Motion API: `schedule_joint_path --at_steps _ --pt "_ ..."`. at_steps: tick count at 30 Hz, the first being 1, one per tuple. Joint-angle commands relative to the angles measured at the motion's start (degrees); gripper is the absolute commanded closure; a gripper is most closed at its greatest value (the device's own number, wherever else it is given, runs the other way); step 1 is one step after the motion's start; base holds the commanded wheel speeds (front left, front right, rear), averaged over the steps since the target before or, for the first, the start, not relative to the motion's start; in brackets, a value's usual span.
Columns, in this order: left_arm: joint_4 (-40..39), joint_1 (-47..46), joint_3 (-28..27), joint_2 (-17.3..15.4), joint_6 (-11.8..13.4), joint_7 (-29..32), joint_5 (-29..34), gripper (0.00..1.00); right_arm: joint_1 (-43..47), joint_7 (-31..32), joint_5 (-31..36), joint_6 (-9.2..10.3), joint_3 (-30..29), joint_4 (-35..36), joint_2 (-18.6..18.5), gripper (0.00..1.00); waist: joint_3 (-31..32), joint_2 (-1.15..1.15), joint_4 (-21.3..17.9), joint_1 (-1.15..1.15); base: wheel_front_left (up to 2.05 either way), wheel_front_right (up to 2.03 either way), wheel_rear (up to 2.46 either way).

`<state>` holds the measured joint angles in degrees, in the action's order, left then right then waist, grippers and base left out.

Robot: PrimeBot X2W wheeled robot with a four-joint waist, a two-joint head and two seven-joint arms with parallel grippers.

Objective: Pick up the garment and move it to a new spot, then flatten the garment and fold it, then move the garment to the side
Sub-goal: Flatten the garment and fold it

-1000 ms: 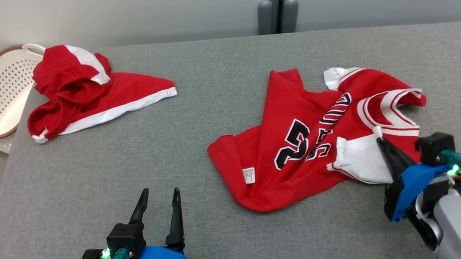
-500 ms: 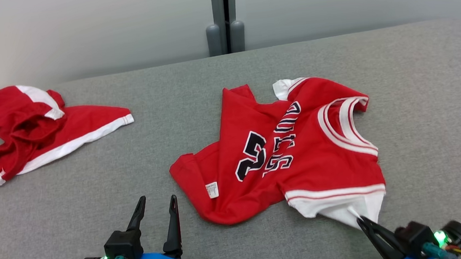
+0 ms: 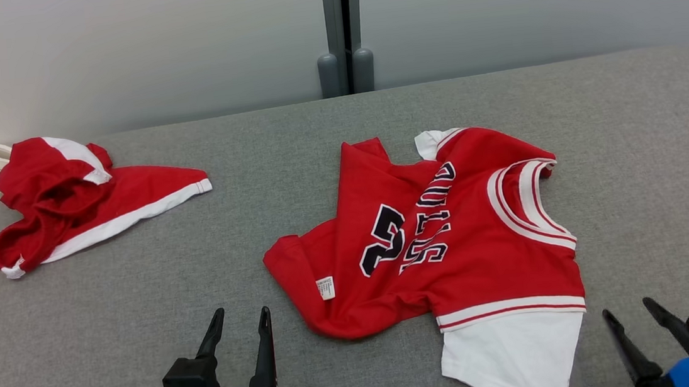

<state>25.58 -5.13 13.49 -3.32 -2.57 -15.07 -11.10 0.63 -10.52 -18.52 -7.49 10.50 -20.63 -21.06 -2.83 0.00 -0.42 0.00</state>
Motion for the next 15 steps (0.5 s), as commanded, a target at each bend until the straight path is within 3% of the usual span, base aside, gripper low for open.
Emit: schedule_joint_path --at_steps 1,4,15 --pt "-0.09 -0.19 0.04 -0.05 -0.15 -0.15 -0.1 0.0 -1.75 1.65 -0.18 -0.01 -1.11 -0.68 0.7 0.0 -0.26 0.0 0.52 0.0 0.0 0.0 0.0" --pt "-0.12 -1.17 0.53 -0.02 -0.32 -0.15 -0.06 0.0 -5.38 7.07 0.86 -0.01 -3.95 -3.54 1.9 0.0 -0.97 0.0 1.97 0.0 0.0 0.0 0.0" --pt "-0.06 -2.49 1.15 0.22 -0.01 -0.16 -0.34 0.0 -19.49 16.73 6.86 -0.01 -11.47 -21.93 5.17 0.0 -3.67 0.0 9.11 0.0 0.0 0.0 0.0"
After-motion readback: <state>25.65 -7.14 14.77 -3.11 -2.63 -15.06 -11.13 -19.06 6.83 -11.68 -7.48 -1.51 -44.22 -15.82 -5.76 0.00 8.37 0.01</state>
